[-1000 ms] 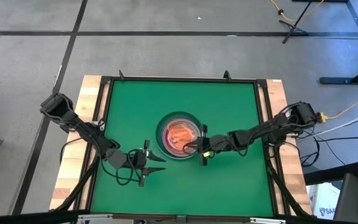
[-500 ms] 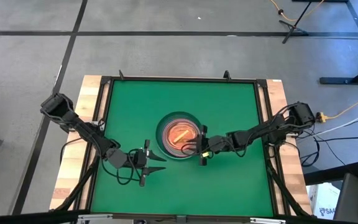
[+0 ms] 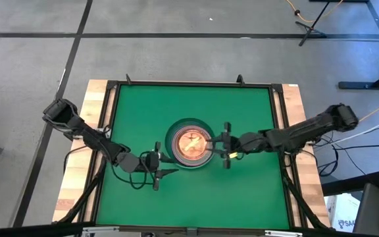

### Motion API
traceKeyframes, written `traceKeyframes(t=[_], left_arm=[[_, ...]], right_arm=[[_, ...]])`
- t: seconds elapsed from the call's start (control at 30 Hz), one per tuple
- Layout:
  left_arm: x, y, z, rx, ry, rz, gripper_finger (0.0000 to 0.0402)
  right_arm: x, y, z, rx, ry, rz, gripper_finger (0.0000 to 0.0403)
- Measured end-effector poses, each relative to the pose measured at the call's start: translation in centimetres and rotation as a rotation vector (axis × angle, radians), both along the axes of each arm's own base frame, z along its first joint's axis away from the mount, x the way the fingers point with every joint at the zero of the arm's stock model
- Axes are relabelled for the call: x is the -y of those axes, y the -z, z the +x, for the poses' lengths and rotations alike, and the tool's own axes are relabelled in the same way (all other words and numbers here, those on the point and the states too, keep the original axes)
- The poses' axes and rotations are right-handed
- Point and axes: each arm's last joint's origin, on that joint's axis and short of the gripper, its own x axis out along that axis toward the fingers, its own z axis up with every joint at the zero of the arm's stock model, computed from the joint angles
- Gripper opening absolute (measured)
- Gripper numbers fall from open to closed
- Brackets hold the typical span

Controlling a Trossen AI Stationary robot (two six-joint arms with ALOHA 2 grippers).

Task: Stack plastic plates
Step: Return to Home Position

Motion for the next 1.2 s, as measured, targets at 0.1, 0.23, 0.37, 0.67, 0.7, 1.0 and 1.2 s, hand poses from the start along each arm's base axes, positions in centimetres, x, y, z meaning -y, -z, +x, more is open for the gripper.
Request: traceKeyframes(t=[0.1, 0.23, 0.37, 0.67, 0.7, 1.0, 1.2], left_arm=[[-1.2, 0.0, 0.6, -0.001, -0.047, 0.003, 0.0126], [-2.7, -0.4, 0.8, -0.023, -0.093, 0.111, 0.0126], [-3.9, -1.5, 0.0, -0.053, -0.133, 0.184, 0.0122], [-7.1, -1.3, -3.4, -0.120, -0.109, 0.219, 0.0072], [-7.7, -0.9, -3.9, -0.119, -0.106, 0.197, 0.0065], [-12.1, 1.7, -8.2, -0.063, -0.162, 0.041, 0.0009], [-12.8, 2.1, -10.3, 0.015, -0.170, 0.017, 0.0003]], right_arm=[[0.5, -1.8, -1.9, 0.008, 0.003, 0.012, 0.0147], [1.2, -3.4, -4.6, -0.013, 0.011, 0.032, 0.0147], [2.0, -4.0, -7.2, -0.074, 0.025, 0.040, 0.0147], [3.2, -2.7, -11.2, -0.119, 0.107, 0.041, 0.0146], [3.3, -2.1, -11.6, -0.118, 0.106, 0.043, 0.0144], [4.0, 1.0, -14.2, 0.039, 0.089, 0.121, 0.0065], [4.3, 1.5, -16.1, 0.143, 0.015, 0.176, 0.0007]])
